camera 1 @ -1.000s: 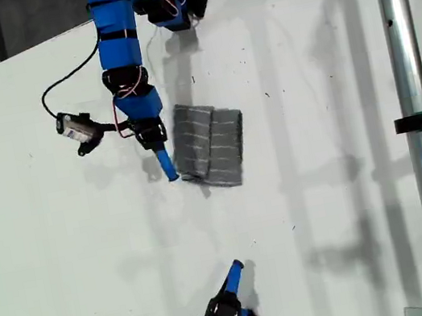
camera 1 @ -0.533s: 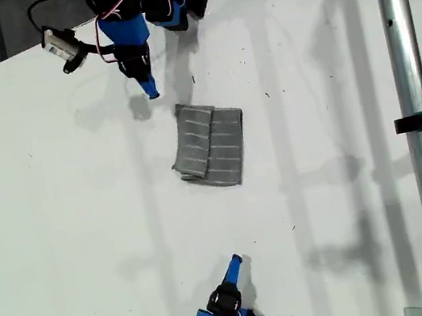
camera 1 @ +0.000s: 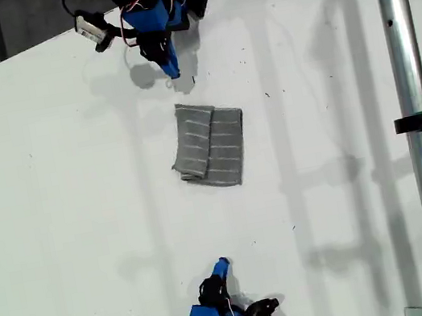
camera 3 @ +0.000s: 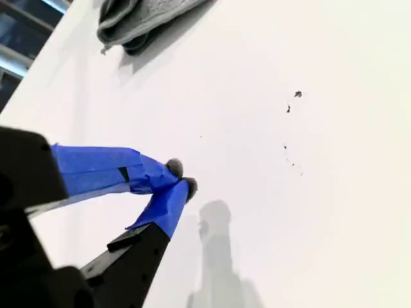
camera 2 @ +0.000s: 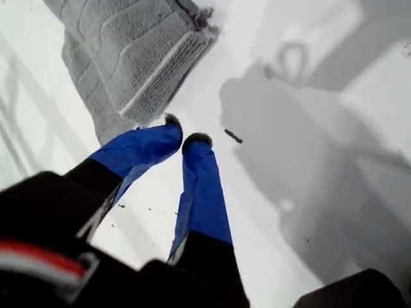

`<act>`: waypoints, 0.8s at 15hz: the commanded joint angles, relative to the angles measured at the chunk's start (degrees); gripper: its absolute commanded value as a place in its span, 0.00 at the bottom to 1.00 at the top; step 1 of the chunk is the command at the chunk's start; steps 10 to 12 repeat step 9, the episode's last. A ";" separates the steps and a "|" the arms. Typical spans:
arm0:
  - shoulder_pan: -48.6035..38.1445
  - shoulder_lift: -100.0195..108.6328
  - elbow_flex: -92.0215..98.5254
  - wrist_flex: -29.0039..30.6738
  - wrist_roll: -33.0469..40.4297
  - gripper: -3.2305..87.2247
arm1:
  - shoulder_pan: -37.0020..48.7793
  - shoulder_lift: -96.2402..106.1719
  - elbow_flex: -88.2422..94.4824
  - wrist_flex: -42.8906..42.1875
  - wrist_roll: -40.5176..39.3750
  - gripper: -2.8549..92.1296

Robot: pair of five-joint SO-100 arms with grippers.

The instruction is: Grasp corners of a towel and fold twice.

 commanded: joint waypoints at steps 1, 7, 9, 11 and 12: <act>-0.44 -0.09 0.26 0.62 20.83 0.02 | 0.26 -0.44 -0.26 0.88 1.14 0.11; -0.44 0.00 0.26 0.44 26.63 0.02 | -0.09 -0.44 -0.26 0.88 1.14 0.11; -0.44 0.00 0.26 0.44 26.63 0.02 | -0.18 -0.44 -0.26 0.88 1.14 0.11; -0.44 0.00 0.26 0.44 26.63 0.02 | -0.18 -0.44 -0.26 0.88 1.14 0.11; -0.44 0.00 0.26 0.44 26.63 0.02 | -0.18 -0.44 -0.26 0.88 1.14 0.11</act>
